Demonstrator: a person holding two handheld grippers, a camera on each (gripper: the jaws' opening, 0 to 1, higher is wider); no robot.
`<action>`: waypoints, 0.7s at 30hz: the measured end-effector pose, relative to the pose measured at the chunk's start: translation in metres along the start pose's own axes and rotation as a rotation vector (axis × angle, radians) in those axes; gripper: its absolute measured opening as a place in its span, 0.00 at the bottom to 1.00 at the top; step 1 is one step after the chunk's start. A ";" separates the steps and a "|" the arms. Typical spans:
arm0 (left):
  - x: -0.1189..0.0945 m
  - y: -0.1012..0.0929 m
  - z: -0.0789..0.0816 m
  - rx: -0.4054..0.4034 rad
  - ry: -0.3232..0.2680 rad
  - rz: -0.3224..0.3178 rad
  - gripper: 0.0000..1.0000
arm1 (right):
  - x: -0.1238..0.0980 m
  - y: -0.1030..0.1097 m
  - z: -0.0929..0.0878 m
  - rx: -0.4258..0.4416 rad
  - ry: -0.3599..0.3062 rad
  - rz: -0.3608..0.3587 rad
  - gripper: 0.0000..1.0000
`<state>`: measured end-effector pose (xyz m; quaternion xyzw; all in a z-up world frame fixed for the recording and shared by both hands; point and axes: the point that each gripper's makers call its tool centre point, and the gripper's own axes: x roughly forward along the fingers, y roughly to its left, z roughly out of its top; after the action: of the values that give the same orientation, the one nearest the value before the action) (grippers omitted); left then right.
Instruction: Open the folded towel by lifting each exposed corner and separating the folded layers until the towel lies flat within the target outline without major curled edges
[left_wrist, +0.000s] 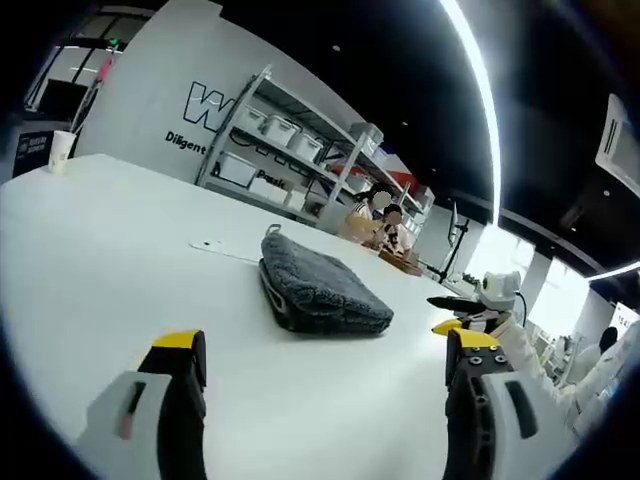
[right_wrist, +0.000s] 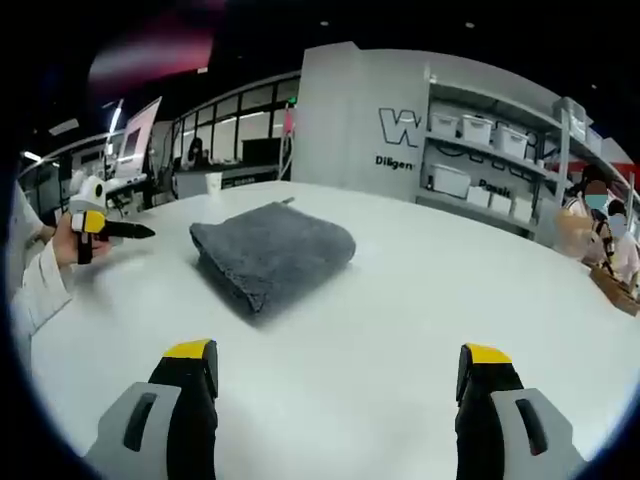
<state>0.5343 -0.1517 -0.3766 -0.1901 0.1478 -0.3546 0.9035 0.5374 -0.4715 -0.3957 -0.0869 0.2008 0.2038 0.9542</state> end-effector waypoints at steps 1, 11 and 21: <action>0.000 0.000 0.000 0.001 -0.001 0.001 0.99 | 0.000 0.000 0.000 0.000 -0.001 -0.001 0.99; -0.004 0.002 0.002 -0.007 -0.007 0.011 0.99 | 0.001 -0.003 -0.002 -0.007 0.011 -0.021 0.99; -0.006 0.002 0.004 -0.017 -0.010 0.006 0.99 | 0.002 -0.001 0.006 -0.034 -0.032 -0.038 0.99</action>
<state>0.5332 -0.1454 -0.3737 -0.1990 0.1467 -0.3499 0.9036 0.5417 -0.4705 -0.3907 -0.1037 0.1806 0.1905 0.9593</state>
